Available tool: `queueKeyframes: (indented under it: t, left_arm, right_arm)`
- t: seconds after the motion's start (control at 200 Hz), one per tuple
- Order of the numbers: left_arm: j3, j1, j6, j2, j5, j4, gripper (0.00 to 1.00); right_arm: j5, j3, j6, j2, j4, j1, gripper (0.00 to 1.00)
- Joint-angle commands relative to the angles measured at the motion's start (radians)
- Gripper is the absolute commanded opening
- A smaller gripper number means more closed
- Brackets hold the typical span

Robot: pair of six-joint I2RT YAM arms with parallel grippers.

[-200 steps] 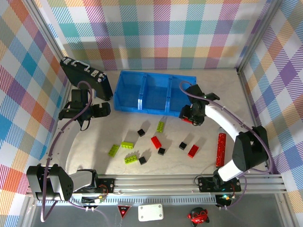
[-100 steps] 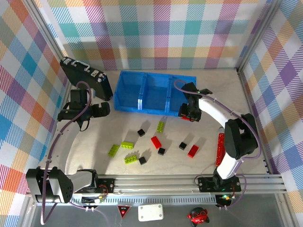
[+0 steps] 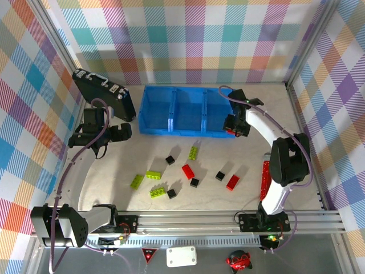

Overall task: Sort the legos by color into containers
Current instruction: Rotate the container at the top-center of the table, then place the lego in the container.

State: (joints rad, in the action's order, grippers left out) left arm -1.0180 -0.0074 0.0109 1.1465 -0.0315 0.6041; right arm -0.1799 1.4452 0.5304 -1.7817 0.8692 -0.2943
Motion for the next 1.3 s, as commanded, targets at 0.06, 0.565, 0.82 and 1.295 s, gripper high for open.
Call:
queueKeyframes:
  t: [0.06,0.565,0.82,1.295]
  left_arm:
    - [-0.009,0.012,0.006,-0.018,0.012,0.026,1.0]
    - [-0.013,0.012,0.006,-0.003,0.009,0.034,1.0]
    - [-0.013,0.012,0.006,-0.001,0.01,0.037,1.0]
    - [-0.013,0.012,0.006,0.002,0.01,0.039,1.0]
  right_arm:
    - [0.15,0.08,-0.073,-0.01,0.017,-0.001,0.57]
    - [0.166,0.325,-0.126,-0.217,0.098,-0.049,0.58]
    - [0.113,0.418,-0.17,-0.333,0.137,-0.048,0.59]
    - [0.082,0.448,-0.188,-0.451,0.129,-0.048,0.61]
